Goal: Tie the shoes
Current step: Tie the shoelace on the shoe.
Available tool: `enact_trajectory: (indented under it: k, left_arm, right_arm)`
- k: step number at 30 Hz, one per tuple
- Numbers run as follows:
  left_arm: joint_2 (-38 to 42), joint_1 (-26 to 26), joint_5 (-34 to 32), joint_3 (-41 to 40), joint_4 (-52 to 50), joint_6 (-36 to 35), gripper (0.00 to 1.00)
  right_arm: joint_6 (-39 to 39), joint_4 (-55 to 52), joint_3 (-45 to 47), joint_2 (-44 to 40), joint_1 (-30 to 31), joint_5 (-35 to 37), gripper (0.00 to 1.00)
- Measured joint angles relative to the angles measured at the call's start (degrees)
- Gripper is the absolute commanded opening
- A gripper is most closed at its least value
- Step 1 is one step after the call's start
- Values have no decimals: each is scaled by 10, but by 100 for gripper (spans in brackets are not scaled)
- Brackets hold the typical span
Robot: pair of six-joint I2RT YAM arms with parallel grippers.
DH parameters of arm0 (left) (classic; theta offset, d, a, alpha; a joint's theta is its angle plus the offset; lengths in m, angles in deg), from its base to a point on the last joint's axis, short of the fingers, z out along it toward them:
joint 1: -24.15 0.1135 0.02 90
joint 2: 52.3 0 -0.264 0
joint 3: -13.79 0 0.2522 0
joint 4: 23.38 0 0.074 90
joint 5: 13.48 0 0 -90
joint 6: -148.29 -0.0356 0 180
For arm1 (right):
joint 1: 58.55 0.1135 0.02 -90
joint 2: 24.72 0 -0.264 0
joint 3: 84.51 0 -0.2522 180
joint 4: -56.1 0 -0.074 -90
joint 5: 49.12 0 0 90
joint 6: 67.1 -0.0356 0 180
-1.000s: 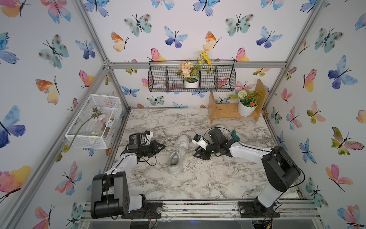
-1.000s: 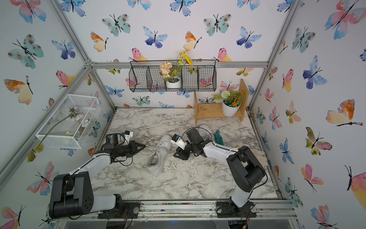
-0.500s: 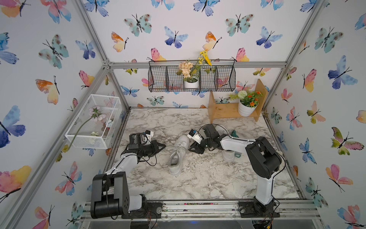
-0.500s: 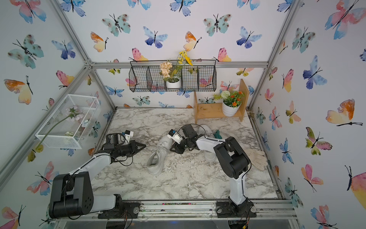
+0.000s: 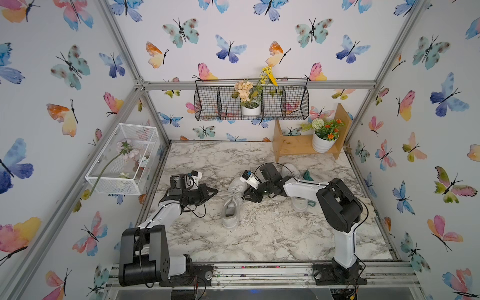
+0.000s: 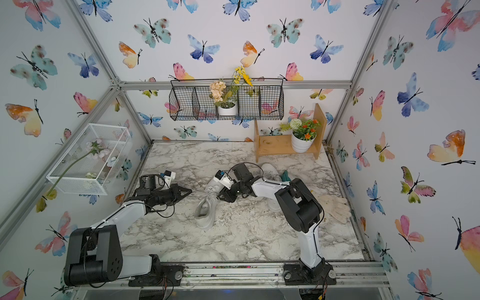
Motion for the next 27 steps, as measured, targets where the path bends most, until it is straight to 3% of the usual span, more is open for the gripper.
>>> enact_trajectory:
  k: [14, 20, 27]
  left_arm:
    - [-2, 0, 0, 0, 2, 0, 0]
    - [-2, 0, 0, 0, 2, 0, 0]
    - [-3, 0, 0, 0, 1, 0, 0]
  right_arm:
    - [1, 9, 13, -24, 6, 5, 38]
    - [5, 8, 2, -24, 10, 7, 27]
    - [9, 8, -12, -24, 14, 18, 3]
